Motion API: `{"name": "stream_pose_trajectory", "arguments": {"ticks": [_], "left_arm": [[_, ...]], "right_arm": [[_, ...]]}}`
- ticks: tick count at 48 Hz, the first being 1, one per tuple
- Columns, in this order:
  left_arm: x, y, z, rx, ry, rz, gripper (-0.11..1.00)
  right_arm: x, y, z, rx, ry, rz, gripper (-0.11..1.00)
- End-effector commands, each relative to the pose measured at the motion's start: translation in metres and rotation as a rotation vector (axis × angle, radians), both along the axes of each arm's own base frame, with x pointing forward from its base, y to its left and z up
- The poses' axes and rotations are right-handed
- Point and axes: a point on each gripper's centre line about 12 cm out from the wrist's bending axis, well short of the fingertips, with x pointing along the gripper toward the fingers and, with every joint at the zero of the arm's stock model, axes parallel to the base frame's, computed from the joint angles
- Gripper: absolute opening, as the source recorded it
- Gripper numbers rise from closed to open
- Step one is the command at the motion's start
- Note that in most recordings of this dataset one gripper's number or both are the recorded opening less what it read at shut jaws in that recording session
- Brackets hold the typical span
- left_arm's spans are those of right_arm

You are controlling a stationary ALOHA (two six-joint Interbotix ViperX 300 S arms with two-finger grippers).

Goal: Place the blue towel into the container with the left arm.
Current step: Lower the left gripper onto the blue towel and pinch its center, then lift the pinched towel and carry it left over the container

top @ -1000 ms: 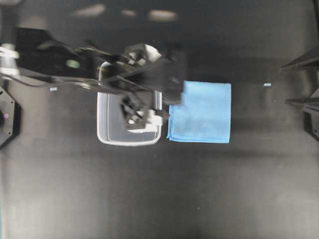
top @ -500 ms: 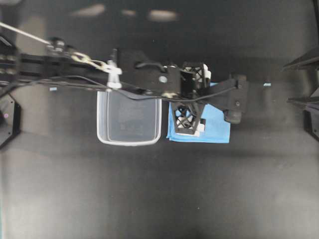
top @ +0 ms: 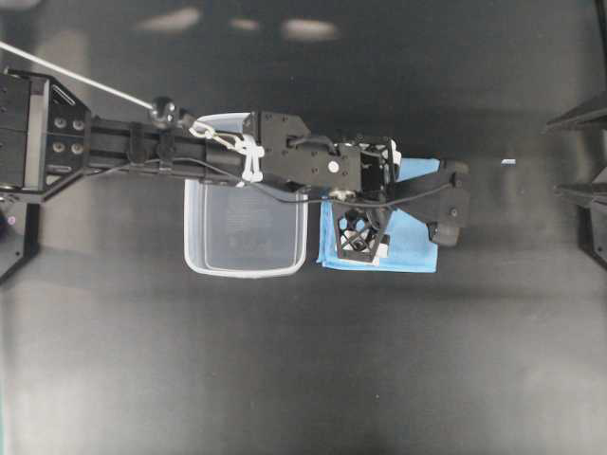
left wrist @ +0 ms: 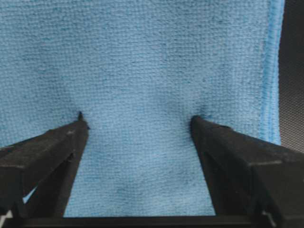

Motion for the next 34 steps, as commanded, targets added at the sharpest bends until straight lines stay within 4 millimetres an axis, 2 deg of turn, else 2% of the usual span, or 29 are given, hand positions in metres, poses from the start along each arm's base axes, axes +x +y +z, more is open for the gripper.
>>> {"name": "stream_pose_trajectory", "arguments": {"ticks": [1,6,10,15,20,29,34], "left_arm": [[0.001,-0.006,-0.003,0.002,-0.002,-0.011,0.85],[0.001,-0.008,-0.003,0.002,0.0,-0.014,0.78],[0.0,-0.01,-0.001,0.002,0.004,-0.017,0.64],[0.002,-0.012,0.008,0.002,-0.003,-0.02,0.32],[0.003,-0.012,0.024,0.002,-0.02,-0.018,0.08],[-0.001,-0.013,0.082,0.003,-0.069,-0.018,0.05],[-0.011,-0.012,0.129,0.003,-0.12,-0.014,0.05]], "right_arm": [[0.001,0.0,0.006,0.003,-0.018,-0.002,0.79],[0.001,0.0,0.006,0.002,-0.018,-0.001,0.79],[0.001,0.0,0.007,0.002,-0.023,-0.001,0.79],[0.0,0.0,0.01,0.002,-0.035,-0.001,0.79],[-0.001,0.0,0.013,0.002,-0.048,-0.001,0.79],[-0.002,0.0,0.019,-0.007,-0.091,-0.001,0.79],[-0.002,0.0,0.021,-0.007,-0.101,-0.001,0.79]]}}
